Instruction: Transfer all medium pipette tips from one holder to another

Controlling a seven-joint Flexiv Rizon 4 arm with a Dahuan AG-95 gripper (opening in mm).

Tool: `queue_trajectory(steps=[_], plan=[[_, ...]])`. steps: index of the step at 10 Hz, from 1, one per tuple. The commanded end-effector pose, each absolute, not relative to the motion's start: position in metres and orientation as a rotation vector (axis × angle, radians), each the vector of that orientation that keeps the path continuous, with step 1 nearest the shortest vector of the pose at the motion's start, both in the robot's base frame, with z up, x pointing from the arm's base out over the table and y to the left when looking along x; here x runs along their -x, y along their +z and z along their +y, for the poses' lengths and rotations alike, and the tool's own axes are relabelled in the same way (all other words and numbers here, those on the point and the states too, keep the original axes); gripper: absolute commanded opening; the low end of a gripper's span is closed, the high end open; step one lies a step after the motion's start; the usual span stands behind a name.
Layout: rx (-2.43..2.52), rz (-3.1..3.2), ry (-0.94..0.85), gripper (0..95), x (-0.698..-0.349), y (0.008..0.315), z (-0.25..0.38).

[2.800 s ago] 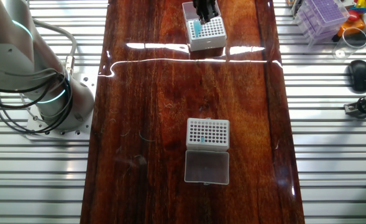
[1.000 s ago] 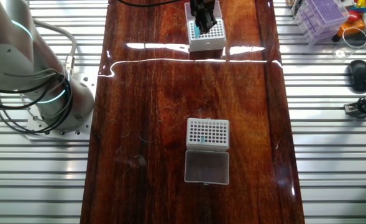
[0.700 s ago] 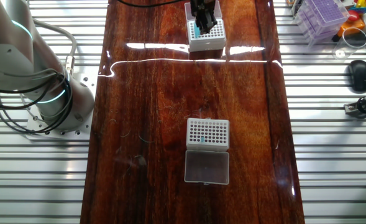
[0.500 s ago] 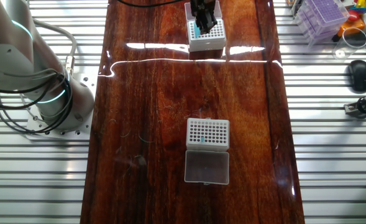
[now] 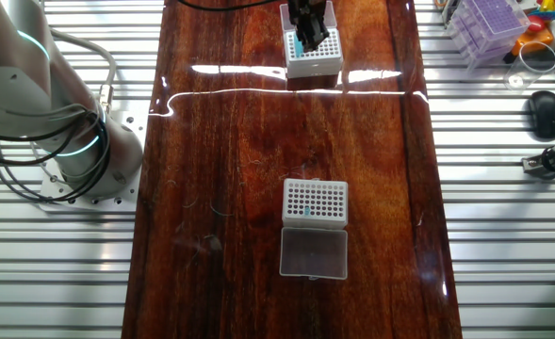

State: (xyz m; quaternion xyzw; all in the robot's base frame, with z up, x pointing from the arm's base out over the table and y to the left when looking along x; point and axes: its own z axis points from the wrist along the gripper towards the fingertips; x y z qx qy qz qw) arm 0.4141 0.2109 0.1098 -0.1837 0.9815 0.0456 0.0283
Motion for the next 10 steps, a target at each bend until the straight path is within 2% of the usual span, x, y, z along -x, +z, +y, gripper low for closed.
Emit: queue_trajectory(steps=[1, 4, 5, 10], plan=[[0.567, 3.030, 0.141, 19.0, -0.414, 0.110, 0.211], [0.567, 3.030, 0.141, 19.0, -0.414, 0.110, 0.211], [0.920, 2.992, 0.123, 19.0, -0.387, 0.119, 0.063], [0.920, 2.996, 0.108, 19.0, -0.387, 0.119, 0.063]])
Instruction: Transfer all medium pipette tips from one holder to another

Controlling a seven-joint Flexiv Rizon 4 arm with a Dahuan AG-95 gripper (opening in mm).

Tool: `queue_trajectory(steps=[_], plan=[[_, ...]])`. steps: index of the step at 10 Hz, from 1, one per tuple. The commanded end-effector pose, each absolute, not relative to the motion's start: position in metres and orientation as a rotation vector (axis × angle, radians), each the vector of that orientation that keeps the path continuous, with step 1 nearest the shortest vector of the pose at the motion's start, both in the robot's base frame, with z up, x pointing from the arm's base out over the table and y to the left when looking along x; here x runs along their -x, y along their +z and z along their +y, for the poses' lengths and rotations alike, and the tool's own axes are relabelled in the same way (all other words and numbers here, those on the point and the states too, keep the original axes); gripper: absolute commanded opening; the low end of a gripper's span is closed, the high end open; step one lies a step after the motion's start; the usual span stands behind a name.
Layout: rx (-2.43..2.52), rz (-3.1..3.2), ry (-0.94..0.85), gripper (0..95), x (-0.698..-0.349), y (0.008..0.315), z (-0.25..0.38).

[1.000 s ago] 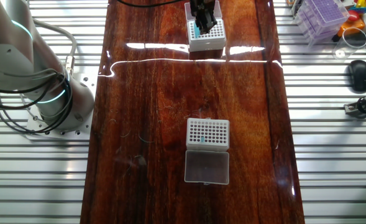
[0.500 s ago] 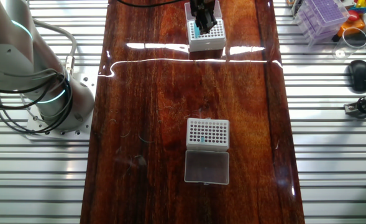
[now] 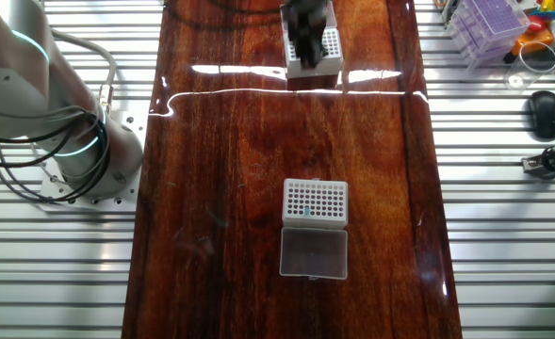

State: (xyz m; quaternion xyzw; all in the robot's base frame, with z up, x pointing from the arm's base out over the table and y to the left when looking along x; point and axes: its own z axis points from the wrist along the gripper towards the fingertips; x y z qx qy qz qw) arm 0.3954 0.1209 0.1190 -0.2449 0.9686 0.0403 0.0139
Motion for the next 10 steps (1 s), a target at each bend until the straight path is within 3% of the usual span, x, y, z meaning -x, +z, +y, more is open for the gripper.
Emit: queue_trajectory(steps=[1, 9, 10], plan=[[0.921, 2.997, 0.107, 19.0, -0.386, 0.120, 0.059], [1.022, 2.976, 0.092, 19.0, -0.353, 0.135, -0.001], [1.012, 2.983, 0.104, 0.0, -0.353, 0.135, -0.001]])
